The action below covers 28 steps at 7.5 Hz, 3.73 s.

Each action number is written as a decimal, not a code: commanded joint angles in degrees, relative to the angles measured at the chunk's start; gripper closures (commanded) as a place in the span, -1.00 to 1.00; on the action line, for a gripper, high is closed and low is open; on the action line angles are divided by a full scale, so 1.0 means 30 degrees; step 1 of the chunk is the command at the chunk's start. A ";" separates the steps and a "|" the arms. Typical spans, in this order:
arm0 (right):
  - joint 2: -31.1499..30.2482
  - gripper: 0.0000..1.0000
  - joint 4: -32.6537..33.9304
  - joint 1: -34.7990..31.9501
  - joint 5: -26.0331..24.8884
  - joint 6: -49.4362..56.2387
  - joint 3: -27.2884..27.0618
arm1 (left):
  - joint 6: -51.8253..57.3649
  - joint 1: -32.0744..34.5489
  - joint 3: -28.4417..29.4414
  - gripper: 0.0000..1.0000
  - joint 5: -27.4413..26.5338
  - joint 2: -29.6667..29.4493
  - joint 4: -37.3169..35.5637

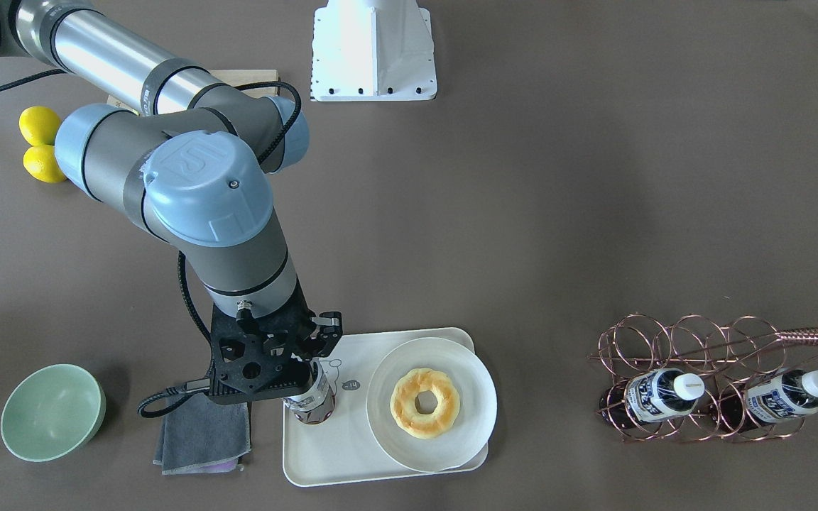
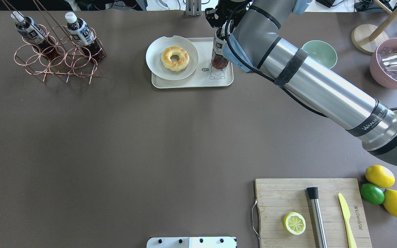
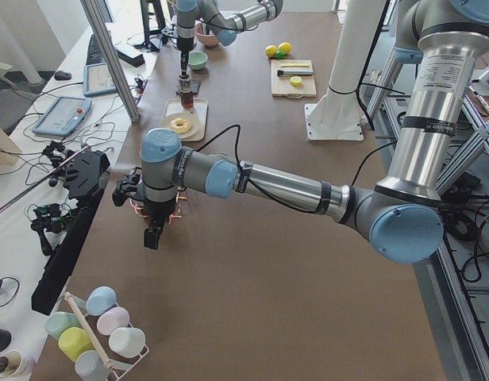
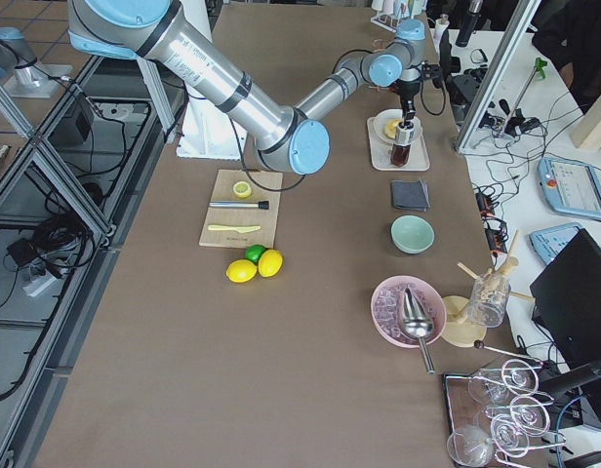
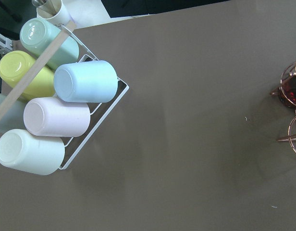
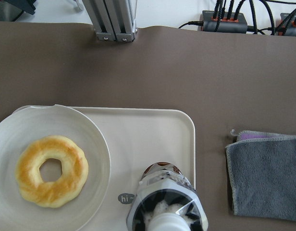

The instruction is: Place tea on tray

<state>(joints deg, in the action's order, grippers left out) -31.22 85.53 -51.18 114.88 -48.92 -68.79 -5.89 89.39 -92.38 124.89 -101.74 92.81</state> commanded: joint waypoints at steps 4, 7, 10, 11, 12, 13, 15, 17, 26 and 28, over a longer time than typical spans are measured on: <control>-0.0022 -1.00 -0.0034 0.0213 -0.0033 -0.0069 -0.0010 | -0.0028 0.0000 0.0001 -0.96 -0.0027 0.0018 0.0001; 0.0096 -1.00 0.0373 -0.0543 0.1449 -0.0216 -0.1263 | -0.0028 0.0000 0.0177 -0.96 -0.0027 -0.0128 -0.0028; 0.0096 -1.00 0.5950 -0.0929 0.2311 -0.0129 -0.5328 | 0.0001 0.0000 0.0119 -0.96 -0.0027 -0.0129 0.0001; -0.0194 -1.00 0.8408 -0.1133 0.2282 0.0365 -0.6734 | 0.0001 0.0000 0.0089 -0.96 -0.0027 -0.0129 0.0001; -0.1387 -1.00 1.0173 -0.1860 0.1963 0.2487 -0.7966 | 0.0001 0.0000 0.0089 -0.96 -0.0027 -0.0129 0.0001; -0.4212 -1.00 1.0568 -0.2708 0.1612 0.4945 -0.9835 | 0.0001 0.0000 0.0089 -0.96 0.0002 -0.0100 0.0001; -0.8936 -1.00 1.0397 -0.5803 0.1722 1.1907 -1.0967 | 0.0001 0.0000 0.0031 -0.96 0.0002 0.0018 0.0001; -1.2602 -1.00 0.9874 -0.8650 0.2628 1.6351 -1.0792 | 0.0001 0.0000 0.0176 -0.96 0.0002 0.0018 0.0001; -1.6925 -1.00 0.4595 -1.4934 0.5972 1.9912 -0.5137 | 0.0001 0.0117 0.1054 -0.96 0.2082 0.2593 -0.0057; -1.6926 -1.00 0.4595 -1.4934 0.6442 1.9591 -0.5166 | -0.0028 0.0553 0.1027 -0.96 0.2141 0.2743 -0.0261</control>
<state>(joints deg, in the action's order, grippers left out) -81.94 99.33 -95.92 133.38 10.84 -84.26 -5.93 89.93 -89.32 131.04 -94.03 92.61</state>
